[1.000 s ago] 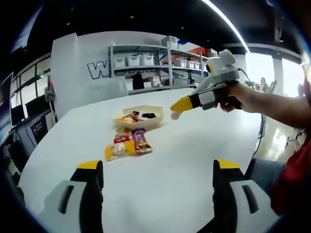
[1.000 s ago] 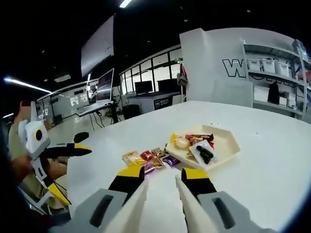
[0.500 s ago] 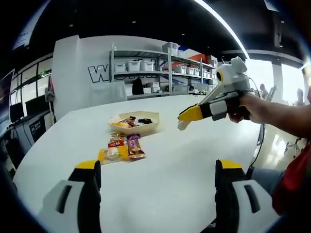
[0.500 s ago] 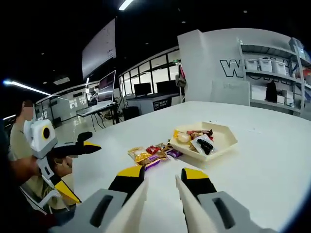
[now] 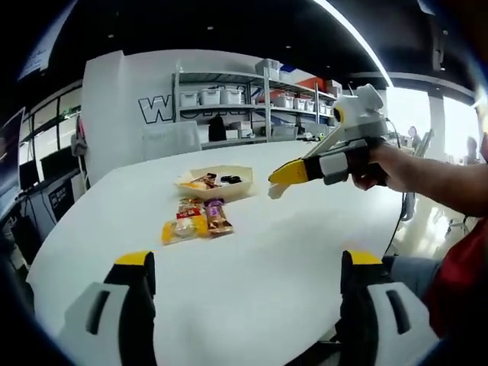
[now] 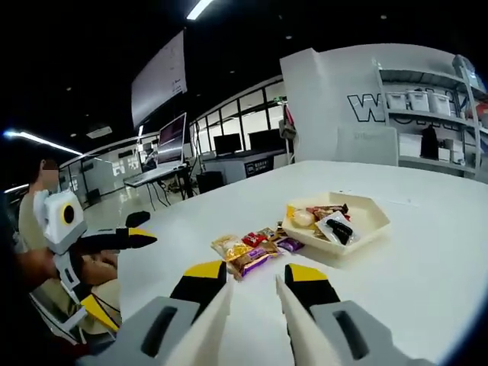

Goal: Place the target food into the container with the food tongs after gripping and lifting it, then release it inside without dropping or visibly crushing the food.

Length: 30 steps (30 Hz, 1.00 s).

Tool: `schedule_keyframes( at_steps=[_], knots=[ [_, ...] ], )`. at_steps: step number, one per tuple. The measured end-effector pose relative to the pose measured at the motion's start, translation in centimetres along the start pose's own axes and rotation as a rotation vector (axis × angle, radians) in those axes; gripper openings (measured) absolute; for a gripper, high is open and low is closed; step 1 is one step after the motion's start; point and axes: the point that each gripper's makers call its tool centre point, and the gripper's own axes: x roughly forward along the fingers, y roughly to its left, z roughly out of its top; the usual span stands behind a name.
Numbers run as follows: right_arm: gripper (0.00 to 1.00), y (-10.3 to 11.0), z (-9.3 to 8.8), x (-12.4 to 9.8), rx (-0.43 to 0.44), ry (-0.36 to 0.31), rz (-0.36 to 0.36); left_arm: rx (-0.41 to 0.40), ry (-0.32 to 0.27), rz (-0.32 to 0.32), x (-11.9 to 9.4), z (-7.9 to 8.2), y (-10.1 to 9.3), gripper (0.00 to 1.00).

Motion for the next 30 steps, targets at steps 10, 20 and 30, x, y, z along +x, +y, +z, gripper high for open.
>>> schedule_keyframes(
  at_steps=[10,20,30],
  knots=[
    [0.25,1.2,-0.4,2.7,-0.029,0.017,0.019,-0.008,-0.016,0.010,-1.0,0.3,0.8,0.99],
    [0.25,1.5,0.0,6.3,-0.044,0.022,0.021,-0.002,-0.010,0.028,-1.9,0.1,1.9,0.98],
    [0.25,0.8,-1.2,9.2,-0.113,0.057,-0.019,-0.004,-0.008,0.038,-2.0,0.0,2.5,0.97]
  ],
)
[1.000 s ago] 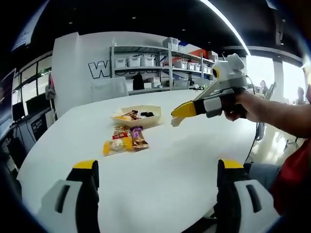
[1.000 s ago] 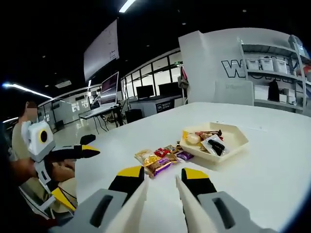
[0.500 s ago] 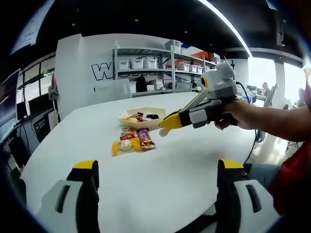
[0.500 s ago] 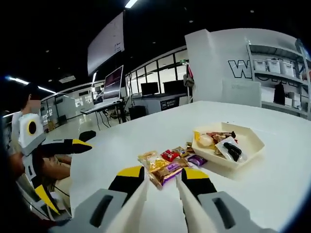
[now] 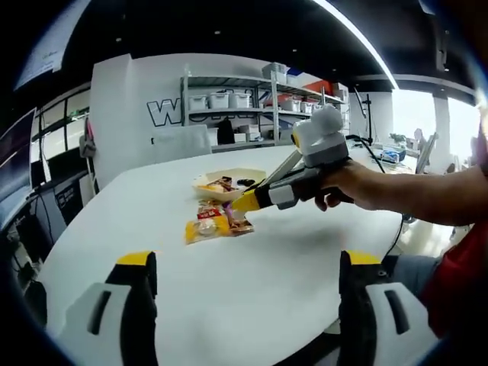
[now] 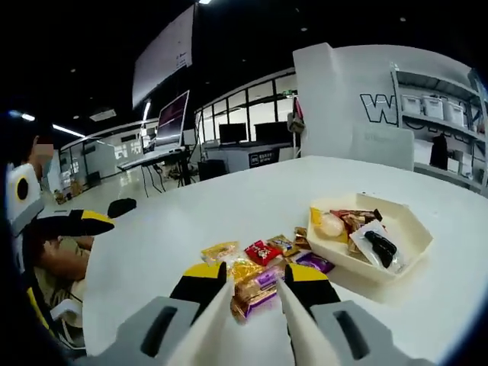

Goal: Place the target food into the container with the food tongs after gripping and lifting it, then release it inside without dropping or visibly crushing the food.

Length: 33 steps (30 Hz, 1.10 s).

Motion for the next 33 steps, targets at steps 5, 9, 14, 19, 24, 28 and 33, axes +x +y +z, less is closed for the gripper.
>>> schedule_keyframes(
  at_steps=[5,9,14,19,24,28,33],
  knots=[
    [0.25,-0.1,-0.1,-0.2,-0.020,0.007,-0.005,0.000,0.007,-0.001,-0.1,-0.1,0.1,0.96],
    [0.25,-0.1,-0.7,-1.2,-0.003,0.033,-0.005,-0.010,-0.006,-0.003,0.0,0.1,0.1,0.95],
    [0.25,-0.4,-0.4,-1.8,0.003,0.018,-0.006,0.007,0.008,-0.005,0.2,-0.1,0.0,0.94],
    [0.25,-0.6,-2.0,-1.8,0.005,0.053,-0.014,0.027,0.010,-0.016,0.2,0.1,-0.6,0.93],
    [0.25,-0.5,-2.1,-1.9,-0.007,0.065,-0.021,0.033,0.018,-0.019,0.0,0.0,-0.7,0.93],
    [0.25,-0.2,-0.9,-1.6,0.011,0.025,-0.007,0.040,0.021,-0.018,-0.1,0.0,-0.6,0.92],
    [0.25,-0.4,-2.2,-1.1,0.006,0.068,-0.023,0.061,0.022,-0.013,-0.3,0.5,-0.6,0.92]
  ],
)
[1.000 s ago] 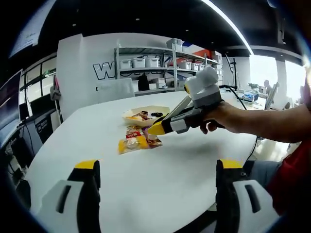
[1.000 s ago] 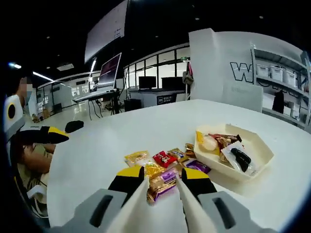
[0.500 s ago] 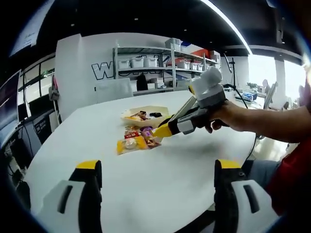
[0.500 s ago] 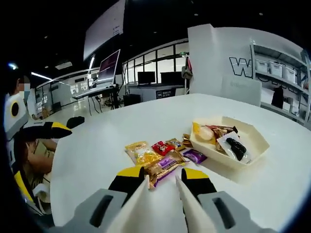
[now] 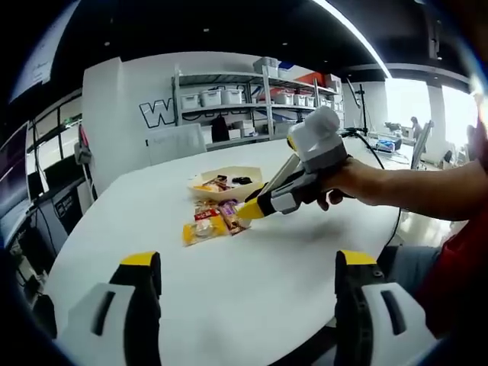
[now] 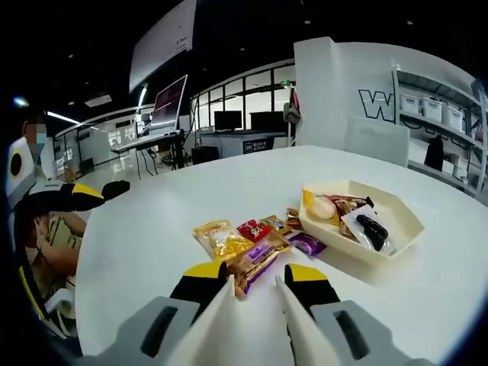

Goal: Place the target food into the container with the food tongs after gripping and lifting it, then release it inside without dropping or visibly crushing the food.

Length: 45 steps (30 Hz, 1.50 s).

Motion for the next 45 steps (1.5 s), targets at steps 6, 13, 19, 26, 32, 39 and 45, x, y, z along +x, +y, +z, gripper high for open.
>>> schedule_keyframes(
  at_steps=[6,13,19,26,32,39,45],
  knots=[
    [0.25,-0.1,0.0,-0.2,-0.010,0.001,0.003,0.002,-0.004,0.013,-0.4,0.2,0.3,0.93],
    [0.25,-0.1,-0.4,-1.1,-0.024,0.017,0.000,0.011,-0.003,0.018,-0.6,0.6,0.2,0.92],
    [0.24,-0.5,-1.0,-2.4,-0.019,0.025,0.004,0.006,-0.011,0.002,-0.4,0.8,-0.7,0.92],
    [0.24,-2.4,-1.9,-5.0,-0.037,0.061,-0.022,0.020,-0.010,-0.017,0.0,1.1,-2.0,0.92],
    [0.24,-3.2,-2.1,-5.7,-0.040,0.067,-0.048,0.030,-0.018,-0.022,0.2,1.6,-2.5,0.92],
    [0.25,-4.0,-1.4,-6.0,-0.030,0.045,-0.077,0.033,-0.015,-0.019,0.0,1.6,-2.3,0.92],
    [0.25,-2.5,0.4,-5.2,0.031,-0.023,-0.011,0.031,-0.012,-0.016,0.1,1.5,-1.9,0.92]
  ],
)
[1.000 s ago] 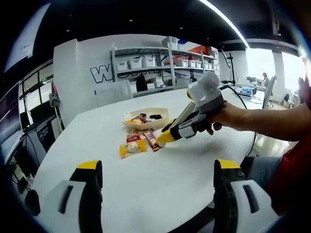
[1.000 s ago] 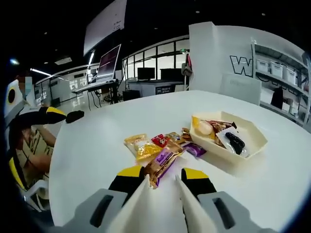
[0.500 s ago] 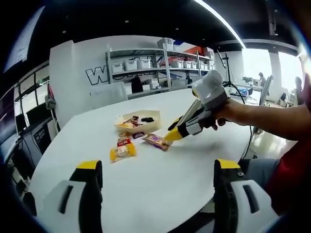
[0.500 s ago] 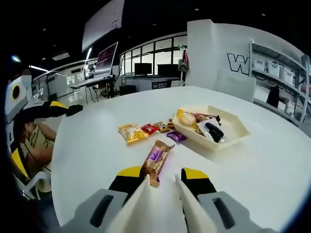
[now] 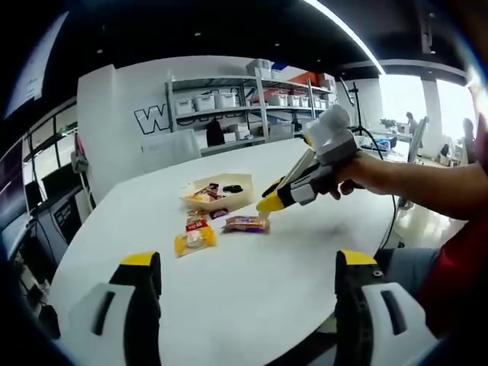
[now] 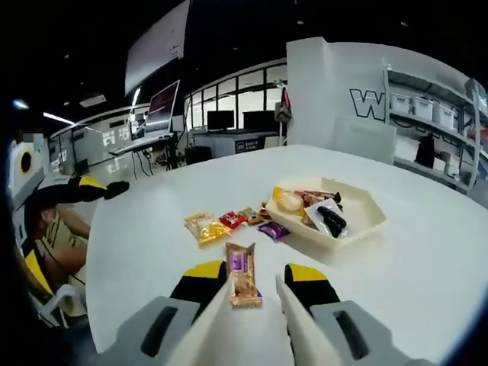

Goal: Place the target food into the container with the food tongs after gripping and lifting it, then release it inside without dropping or visibly crushing the food.

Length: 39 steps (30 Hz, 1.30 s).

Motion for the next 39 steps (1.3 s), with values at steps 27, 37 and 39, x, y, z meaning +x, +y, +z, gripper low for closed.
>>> schedule_keyframes(
  at_steps=[27,37,39],
  knots=[
    [0.25,1.0,-1.0,4.0,-0.055,0.050,0.015,-0.012,0.016,0.010,0.6,-0.7,1.4,0.91],
    [0.17,0.8,-1.1,3.9,0.000,0.051,-0.003,-0.007,0.016,0.000,0.8,-0.7,1.1,0.91],
    [0.17,0.4,-1.0,3.8,0.060,0.053,-0.022,-0.007,0.017,0.000,0.8,-0.7,1.1,0.91]
  ],
)
